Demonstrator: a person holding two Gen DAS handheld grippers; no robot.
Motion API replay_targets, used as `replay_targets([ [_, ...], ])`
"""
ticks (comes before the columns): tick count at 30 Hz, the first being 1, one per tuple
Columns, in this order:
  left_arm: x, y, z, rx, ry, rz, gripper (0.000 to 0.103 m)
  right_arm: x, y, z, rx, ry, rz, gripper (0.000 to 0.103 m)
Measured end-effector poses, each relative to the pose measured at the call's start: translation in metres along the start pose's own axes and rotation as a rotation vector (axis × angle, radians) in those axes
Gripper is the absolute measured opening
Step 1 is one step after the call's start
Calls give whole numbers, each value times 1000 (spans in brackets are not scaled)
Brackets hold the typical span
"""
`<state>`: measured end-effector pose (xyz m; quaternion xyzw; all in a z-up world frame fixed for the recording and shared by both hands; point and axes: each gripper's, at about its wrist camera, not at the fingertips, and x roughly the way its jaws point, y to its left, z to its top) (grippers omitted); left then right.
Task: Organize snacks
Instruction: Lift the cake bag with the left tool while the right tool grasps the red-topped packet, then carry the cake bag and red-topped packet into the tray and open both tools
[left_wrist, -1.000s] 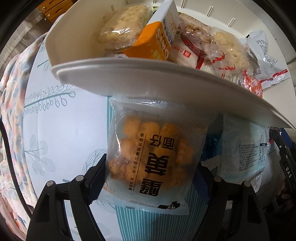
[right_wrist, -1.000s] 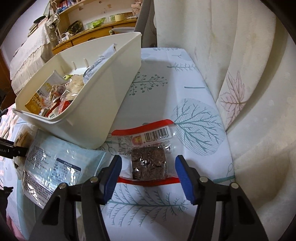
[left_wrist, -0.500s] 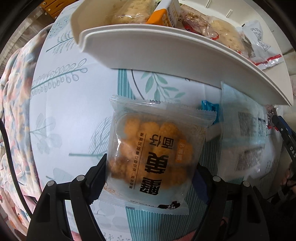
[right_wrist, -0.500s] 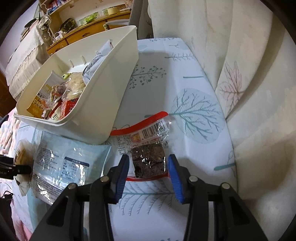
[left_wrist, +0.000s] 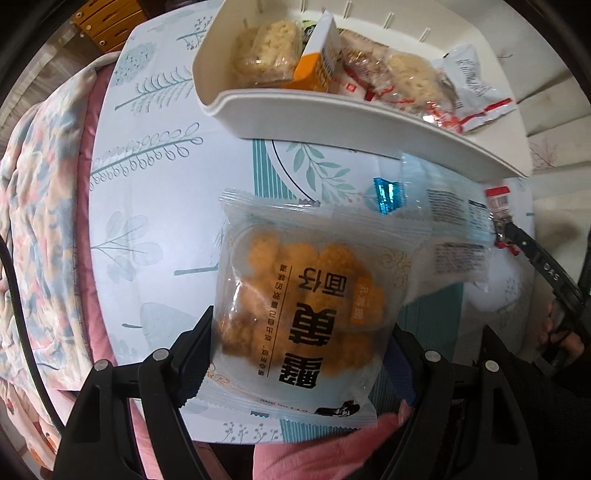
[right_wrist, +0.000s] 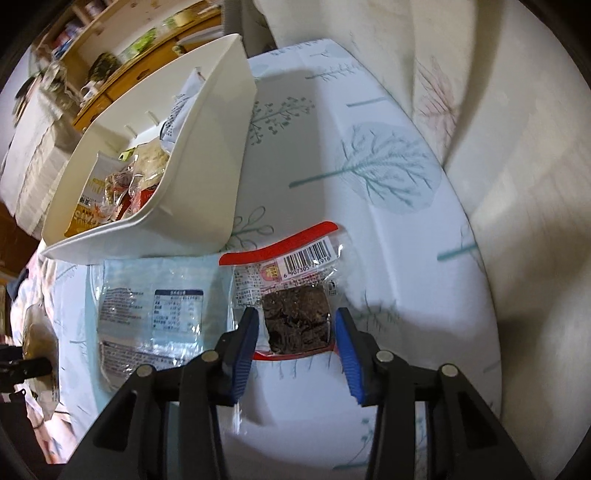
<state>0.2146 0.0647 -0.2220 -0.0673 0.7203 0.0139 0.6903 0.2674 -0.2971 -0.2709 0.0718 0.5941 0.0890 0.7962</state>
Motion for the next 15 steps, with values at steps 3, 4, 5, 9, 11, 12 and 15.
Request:
replay_targets([
  [3, -20, -1, 8, 26, -13, -8, 79, -8, 0, -5, 34, 3, 11, 42],
  [4, -25, 0, 8, 34, -18, -14, 79, -12, 1, -7, 47, 1, 16, 42],
  [5, -33, 0, 10, 44, -24, -23, 79, -16, 1, -8, 62, -1, 17, 42],
  [9, -54, 2, 18, 89, -49, -19, 79, -34, 6, -11, 107, -32, 22, 42],
  [11, -65, 0, 24, 118, -60, -12, 79, -45, 10, -12, 126, -56, 22, 42],
  [12, -68, -1, 27, 130, -64, -10, 79, -53, 14, -13, 142, -78, 24, 42],
  [15, -80, -2, 38, 175, -89, -3, 79, -61, 19, -14, 152, -100, 21, 42],
])
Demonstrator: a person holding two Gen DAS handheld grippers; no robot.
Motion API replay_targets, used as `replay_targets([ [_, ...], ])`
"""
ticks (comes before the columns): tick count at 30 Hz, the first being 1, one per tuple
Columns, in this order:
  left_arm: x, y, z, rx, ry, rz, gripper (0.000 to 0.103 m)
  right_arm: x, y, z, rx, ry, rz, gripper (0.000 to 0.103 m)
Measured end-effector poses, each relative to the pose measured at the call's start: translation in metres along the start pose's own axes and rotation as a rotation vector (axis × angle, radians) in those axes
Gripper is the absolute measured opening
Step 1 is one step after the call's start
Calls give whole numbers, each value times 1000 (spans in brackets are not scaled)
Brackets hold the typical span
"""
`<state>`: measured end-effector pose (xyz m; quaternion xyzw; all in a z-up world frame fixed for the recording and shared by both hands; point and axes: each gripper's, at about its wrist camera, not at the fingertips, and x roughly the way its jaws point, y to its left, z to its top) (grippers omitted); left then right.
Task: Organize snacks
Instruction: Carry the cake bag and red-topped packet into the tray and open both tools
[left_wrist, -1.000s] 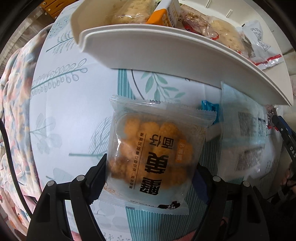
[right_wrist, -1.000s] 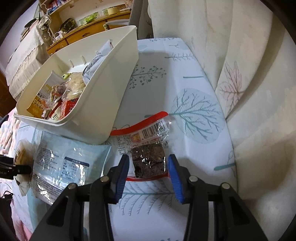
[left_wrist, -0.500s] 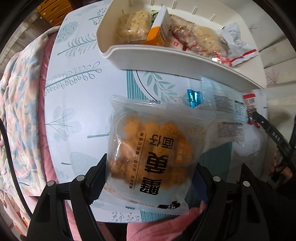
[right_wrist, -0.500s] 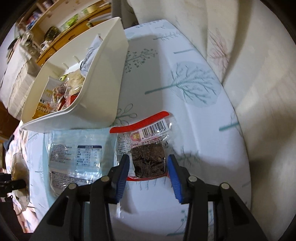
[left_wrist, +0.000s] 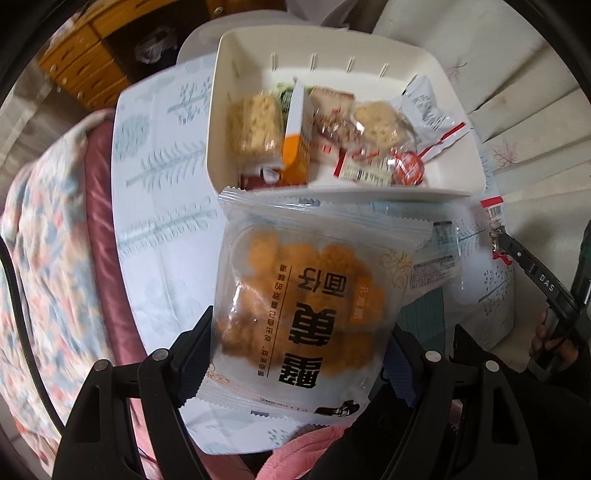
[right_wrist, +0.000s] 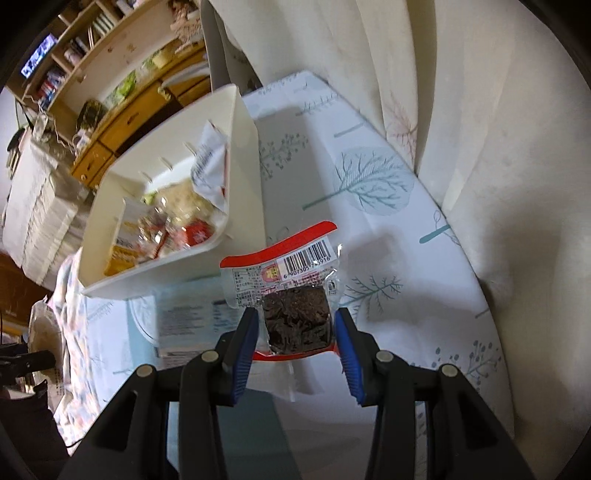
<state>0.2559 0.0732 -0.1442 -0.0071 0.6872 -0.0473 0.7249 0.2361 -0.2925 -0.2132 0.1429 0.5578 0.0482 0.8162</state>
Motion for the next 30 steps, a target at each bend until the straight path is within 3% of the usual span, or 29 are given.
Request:
replay_targets([
  [6, -14, 0, 27, 81, -55, 15, 80, -28, 20, 6, 4, -86, -3, 42],
  [11, -21, 2, 51, 117, -116, -21, 80, -46, 45, 15, -26, -148, 10, 42],
  [21, -25, 1, 90, 161, -249, -59, 80, -42, 94, 24, -136, -230, 89, 43],
  [30, -6, 5, 112, 127, -291, -86, 82, -23, 126, 36, -210, -254, 146, 43],
])
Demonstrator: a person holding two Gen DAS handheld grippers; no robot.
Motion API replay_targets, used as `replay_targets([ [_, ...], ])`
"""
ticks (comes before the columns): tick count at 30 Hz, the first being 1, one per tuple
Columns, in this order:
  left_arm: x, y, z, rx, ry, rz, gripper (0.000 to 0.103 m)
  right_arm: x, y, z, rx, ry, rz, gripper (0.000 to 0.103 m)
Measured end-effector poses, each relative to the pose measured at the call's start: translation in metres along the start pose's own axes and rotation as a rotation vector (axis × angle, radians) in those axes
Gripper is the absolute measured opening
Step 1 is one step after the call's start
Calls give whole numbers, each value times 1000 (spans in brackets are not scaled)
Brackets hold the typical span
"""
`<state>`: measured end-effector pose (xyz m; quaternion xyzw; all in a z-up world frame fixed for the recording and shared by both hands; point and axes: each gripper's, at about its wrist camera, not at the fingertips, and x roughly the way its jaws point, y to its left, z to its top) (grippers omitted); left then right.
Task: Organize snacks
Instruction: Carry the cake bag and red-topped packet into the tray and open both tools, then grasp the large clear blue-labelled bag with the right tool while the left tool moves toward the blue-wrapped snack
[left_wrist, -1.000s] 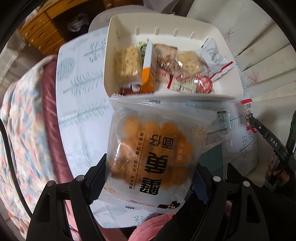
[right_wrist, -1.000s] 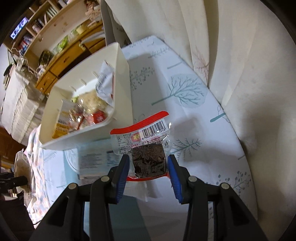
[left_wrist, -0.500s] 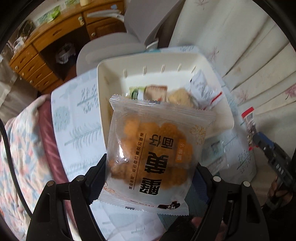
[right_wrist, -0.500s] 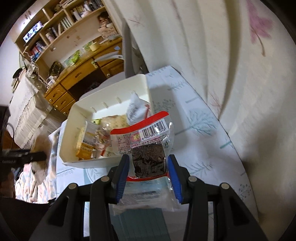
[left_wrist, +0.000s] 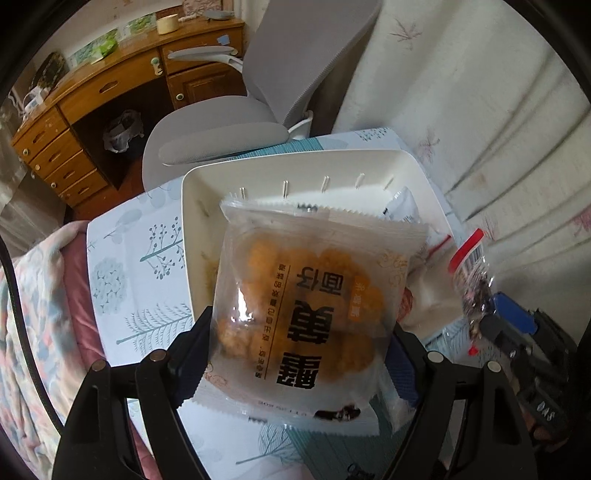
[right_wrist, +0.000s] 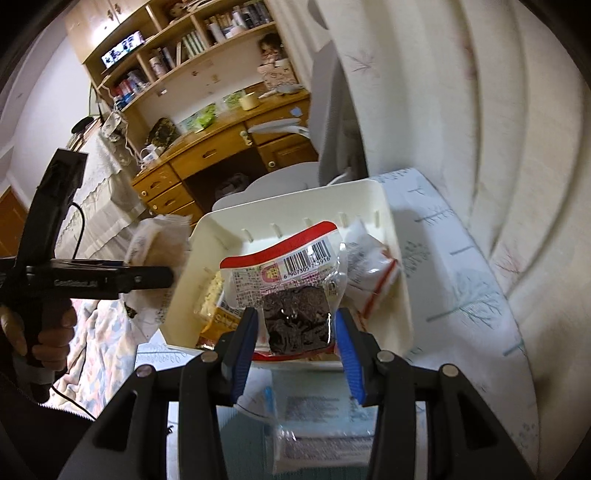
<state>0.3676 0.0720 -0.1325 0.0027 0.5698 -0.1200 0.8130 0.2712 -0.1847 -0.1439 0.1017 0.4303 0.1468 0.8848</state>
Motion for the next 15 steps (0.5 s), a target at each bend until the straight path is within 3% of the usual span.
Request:
replay_targets([
  [10, 10, 8, 3, -51, -5, -26, 86, 20, 9, 9, 0, 6, 18, 50],
  [15, -4, 7, 2, -44, -47, -27, 92, 18, 7, 8, -2, 11, -6, 67],
])
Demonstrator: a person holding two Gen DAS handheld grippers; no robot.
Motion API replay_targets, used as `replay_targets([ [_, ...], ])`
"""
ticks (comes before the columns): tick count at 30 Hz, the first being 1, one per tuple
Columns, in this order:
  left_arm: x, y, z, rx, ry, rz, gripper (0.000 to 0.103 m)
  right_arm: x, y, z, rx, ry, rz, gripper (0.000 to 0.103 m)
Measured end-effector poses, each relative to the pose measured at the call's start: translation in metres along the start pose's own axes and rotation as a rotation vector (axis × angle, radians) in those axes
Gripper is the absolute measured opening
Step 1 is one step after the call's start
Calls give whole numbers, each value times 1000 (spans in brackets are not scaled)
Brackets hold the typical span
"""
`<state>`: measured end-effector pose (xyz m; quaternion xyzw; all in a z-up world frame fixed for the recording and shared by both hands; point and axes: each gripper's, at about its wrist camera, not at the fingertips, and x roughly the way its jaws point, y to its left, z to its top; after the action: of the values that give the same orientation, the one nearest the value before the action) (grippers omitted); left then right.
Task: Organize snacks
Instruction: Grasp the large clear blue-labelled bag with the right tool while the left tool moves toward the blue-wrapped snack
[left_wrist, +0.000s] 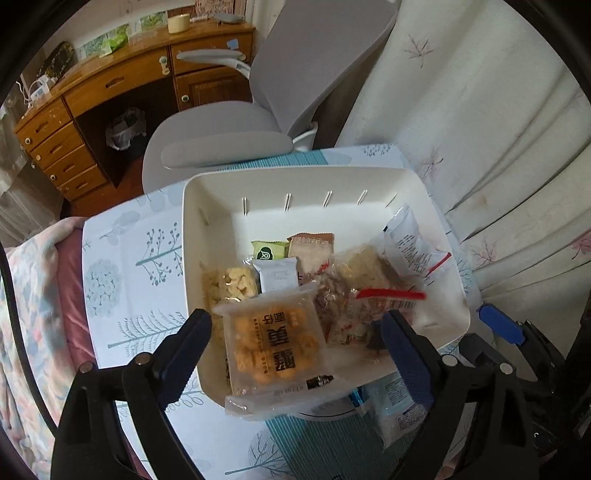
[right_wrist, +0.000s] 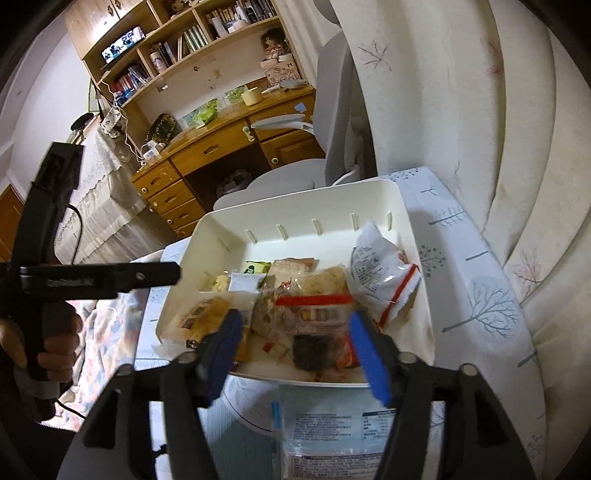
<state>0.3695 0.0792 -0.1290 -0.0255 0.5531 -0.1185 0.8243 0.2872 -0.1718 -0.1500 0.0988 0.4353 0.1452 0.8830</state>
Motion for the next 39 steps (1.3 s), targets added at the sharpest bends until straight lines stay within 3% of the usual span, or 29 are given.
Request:
replay_targets([
  [5, -14, -1, -9, -18, -21, -7, 92, -9, -8, -5, 25, 14, -15, 67],
  [7, -19, -1, -14, -31, -26, -9, 93, -13, -12, -9, 34, 22, -25, 71],
  [9, -25, -2, -21, -47, -32, -18, 92, -18, -16, -14, 49, 27, -37, 84],
  [14, -35, -6, -45, -84, -40, -21, 92, -29, -29, -28, 88, 48, -24, 85],
  [27, -39, -18, -115, -202, -7, -4, 92, -17, -52, -73, 171, 246, 18, 87],
  [30, -37, -17, -129, -230, 2, 5, 92, -1, -54, -85, 209, 348, 54, 90],
  [39, -22, -13, -163, -305, 51, 26, 92, 34, -52, -96, 258, 482, 48, 96],
])
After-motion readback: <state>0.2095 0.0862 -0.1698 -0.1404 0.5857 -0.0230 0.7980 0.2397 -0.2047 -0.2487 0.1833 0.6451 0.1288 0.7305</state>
